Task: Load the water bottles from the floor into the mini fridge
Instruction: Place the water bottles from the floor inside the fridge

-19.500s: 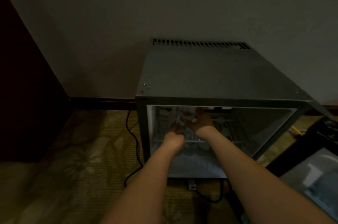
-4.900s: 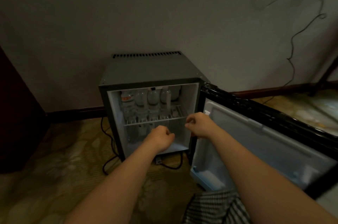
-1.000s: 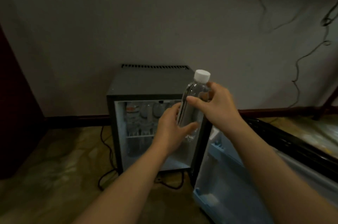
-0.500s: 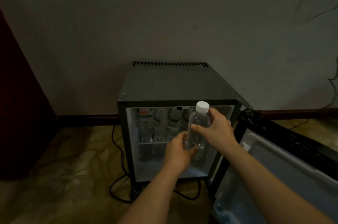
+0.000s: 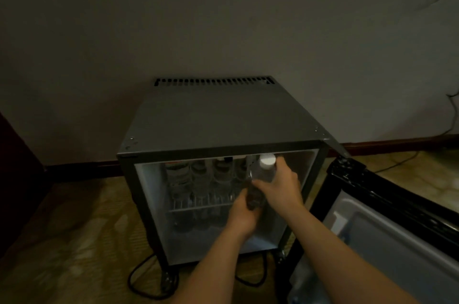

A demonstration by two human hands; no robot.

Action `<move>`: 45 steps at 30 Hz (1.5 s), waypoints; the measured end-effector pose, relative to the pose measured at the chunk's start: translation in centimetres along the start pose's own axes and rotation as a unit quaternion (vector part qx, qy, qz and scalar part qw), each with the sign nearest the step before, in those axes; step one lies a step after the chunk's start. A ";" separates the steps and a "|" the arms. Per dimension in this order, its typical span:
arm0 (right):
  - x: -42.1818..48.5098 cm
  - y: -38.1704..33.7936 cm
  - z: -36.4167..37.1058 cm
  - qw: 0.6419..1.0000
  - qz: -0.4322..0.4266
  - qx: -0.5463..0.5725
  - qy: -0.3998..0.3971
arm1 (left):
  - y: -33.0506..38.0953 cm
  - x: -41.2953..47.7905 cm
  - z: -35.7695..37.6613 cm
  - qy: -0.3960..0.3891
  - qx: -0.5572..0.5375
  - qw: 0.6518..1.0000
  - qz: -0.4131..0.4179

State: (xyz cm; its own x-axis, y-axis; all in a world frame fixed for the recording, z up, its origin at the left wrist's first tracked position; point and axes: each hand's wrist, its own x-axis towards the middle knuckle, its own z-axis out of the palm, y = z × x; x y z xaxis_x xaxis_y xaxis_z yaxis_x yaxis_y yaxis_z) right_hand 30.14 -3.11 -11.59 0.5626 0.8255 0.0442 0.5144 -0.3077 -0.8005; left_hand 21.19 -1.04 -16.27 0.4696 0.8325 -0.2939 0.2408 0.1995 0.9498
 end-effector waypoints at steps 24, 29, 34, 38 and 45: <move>6.4 3.8 3.0 0.991 0.119 -0.020 -0.056 | -3.3 8.1 2.2 -0.015 0.110 0.993 -0.046; 4.6 4.5 1.8 0.992 0.122 0.005 -0.032 | -2.6 6.0 1.1 -0.039 0.097 0.994 -0.027; 2.1 3.8 0.3 0.996 0.084 -0.007 -0.019 | -2.4 2.8 0.3 -0.080 0.212 0.973 -0.039; -0.3 3.1 -1.4 0.996 0.061 0.010 -0.070 | -2.3 0.1 -0.3 -0.111 0.302 0.945 -0.055; -5.5 2.1 -4.7 0.993 -0.001 0.008 -0.121 | -0.7 -5.0 -2.0 -0.066 0.370 0.926 -0.023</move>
State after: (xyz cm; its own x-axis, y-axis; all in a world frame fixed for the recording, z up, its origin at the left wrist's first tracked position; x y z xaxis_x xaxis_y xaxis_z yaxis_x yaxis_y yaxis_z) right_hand 31.13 -10.49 -10.69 0.3889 0.9162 -0.0965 0.5050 -0.2995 -0.8095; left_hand 16.98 -4.35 -15.22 0.5325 0.7517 -0.3892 0.7564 -0.2161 0.6174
